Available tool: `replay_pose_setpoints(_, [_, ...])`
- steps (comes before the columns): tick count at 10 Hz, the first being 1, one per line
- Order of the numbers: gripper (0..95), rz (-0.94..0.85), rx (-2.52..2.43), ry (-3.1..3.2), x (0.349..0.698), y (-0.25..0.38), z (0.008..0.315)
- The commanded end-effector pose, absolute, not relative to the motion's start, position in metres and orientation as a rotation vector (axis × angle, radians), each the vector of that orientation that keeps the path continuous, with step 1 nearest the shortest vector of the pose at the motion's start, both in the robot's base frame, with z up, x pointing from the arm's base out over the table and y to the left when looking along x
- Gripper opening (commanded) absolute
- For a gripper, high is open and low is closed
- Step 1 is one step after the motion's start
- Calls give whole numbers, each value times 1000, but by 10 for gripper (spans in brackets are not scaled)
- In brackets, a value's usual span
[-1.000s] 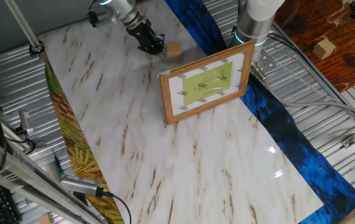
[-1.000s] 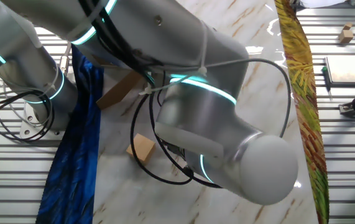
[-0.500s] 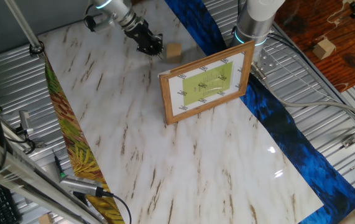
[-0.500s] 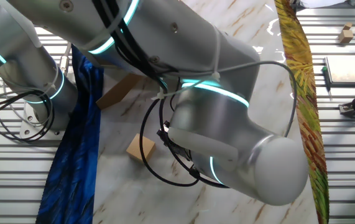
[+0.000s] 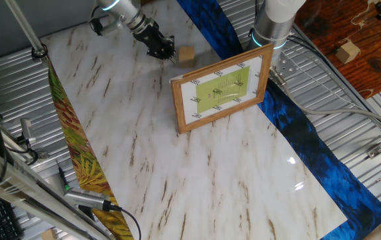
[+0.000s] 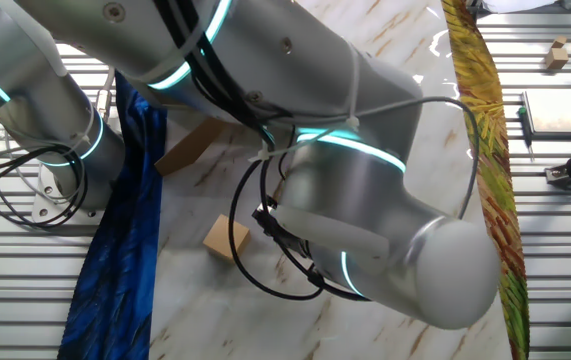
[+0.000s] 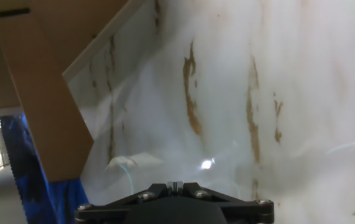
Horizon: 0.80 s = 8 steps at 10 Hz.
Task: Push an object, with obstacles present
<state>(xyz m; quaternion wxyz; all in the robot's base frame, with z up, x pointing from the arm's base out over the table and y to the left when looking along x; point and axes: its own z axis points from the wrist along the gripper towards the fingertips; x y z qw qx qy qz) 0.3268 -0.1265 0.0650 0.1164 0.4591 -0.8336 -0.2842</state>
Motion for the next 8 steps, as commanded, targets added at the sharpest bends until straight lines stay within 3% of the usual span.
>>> replay_pose_setpoints(1, [0,-838,1344,-2427,326,-126,65])
replay_pose_setpoints(5, [0,-840,1331,-2431,321,-140,66])
replay_pose_setpoints(8, [0,-845,1329,-2425,278,-213,72])
